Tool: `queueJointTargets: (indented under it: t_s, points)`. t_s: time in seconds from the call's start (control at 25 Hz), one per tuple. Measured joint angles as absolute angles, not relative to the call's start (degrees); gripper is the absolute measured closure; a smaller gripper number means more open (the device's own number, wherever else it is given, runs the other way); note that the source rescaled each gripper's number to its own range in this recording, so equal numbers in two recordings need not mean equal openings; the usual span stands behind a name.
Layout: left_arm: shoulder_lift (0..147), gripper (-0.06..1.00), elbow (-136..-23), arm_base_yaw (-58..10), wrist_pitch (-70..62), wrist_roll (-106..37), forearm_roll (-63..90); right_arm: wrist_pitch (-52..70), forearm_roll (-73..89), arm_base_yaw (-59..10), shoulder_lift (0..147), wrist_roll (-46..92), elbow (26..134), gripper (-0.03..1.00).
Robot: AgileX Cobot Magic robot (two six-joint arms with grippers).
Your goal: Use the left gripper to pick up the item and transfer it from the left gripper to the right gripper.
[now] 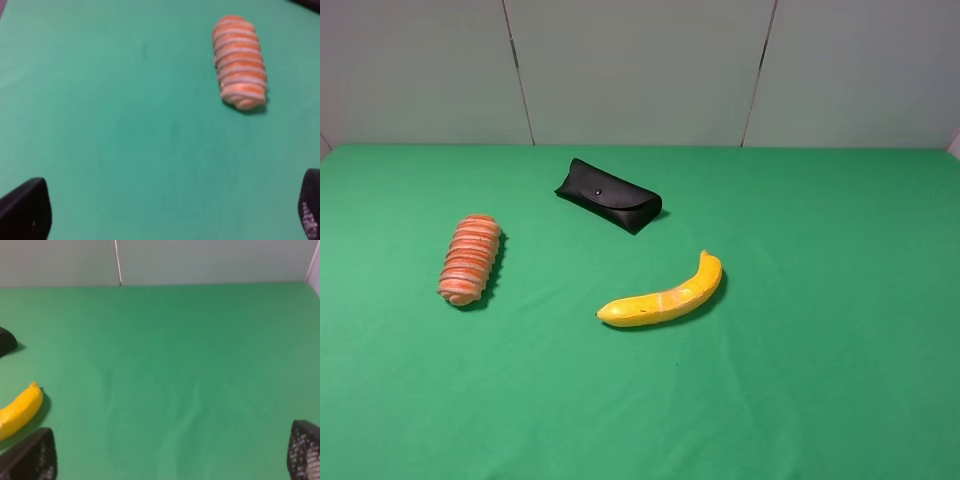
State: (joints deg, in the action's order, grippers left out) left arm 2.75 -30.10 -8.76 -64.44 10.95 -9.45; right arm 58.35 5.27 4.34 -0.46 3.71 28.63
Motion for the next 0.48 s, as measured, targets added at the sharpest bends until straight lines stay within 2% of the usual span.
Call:
queueJointTargets:
  t_s: [0.48]
  points:
    - [27.6,-0.05,-42.5,-8.8,-65.7,11.0,-9.6,58.3,5.3,4.3,-0.5,3.7,28.6,-0.03]
